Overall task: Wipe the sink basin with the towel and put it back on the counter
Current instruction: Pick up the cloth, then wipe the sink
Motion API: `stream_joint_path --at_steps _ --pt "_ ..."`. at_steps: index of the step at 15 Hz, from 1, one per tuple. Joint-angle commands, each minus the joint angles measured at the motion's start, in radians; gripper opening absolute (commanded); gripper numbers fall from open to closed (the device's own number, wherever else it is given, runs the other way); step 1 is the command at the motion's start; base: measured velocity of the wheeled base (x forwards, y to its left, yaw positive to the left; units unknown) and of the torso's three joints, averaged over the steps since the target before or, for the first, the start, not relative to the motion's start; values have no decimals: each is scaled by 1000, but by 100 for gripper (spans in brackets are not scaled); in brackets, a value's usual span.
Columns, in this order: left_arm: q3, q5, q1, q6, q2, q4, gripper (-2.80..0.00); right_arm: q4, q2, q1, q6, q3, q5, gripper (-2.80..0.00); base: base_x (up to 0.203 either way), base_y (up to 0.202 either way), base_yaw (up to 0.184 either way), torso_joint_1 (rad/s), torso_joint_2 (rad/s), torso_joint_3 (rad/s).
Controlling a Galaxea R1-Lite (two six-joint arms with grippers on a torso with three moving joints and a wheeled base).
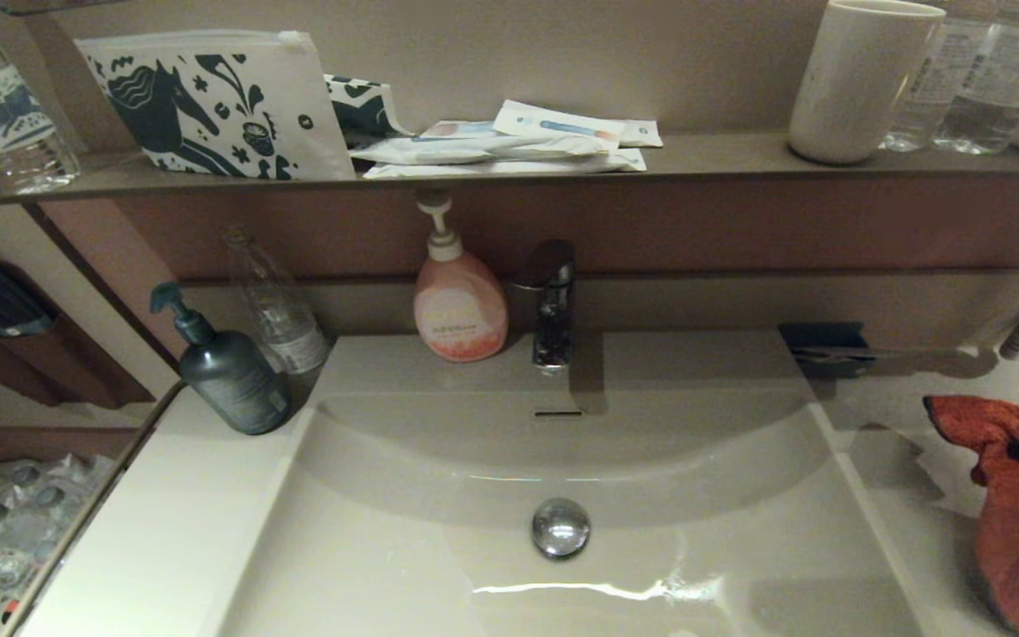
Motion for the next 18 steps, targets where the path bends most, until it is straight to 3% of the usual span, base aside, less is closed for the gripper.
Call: stream_joint_path --at_steps 1,5,10,14,18 --pt "0 0 0 0 2 -1 -280 15 -70 75 58 -12 -10 -280 0 0 0 0 0 0" --pt "0 0 0 0 2 -1 -280 165 -134 362 201 -122 -131 -280 0 0 0 0 0 0" --pt "0 0 0 0 2 -1 -280 205 -64 821 386 -247 -410 -280 0 0 0 0 0 0" --pt "0 0 0 0 2 -1 -280 223 201 1151 534 -382 -544 -280 0 0 0 0 0 0" --pt "0 0 0 0 2 -1 -280 228 464 1341 691 -577 -588 -280 0 0 0 0 0 0"
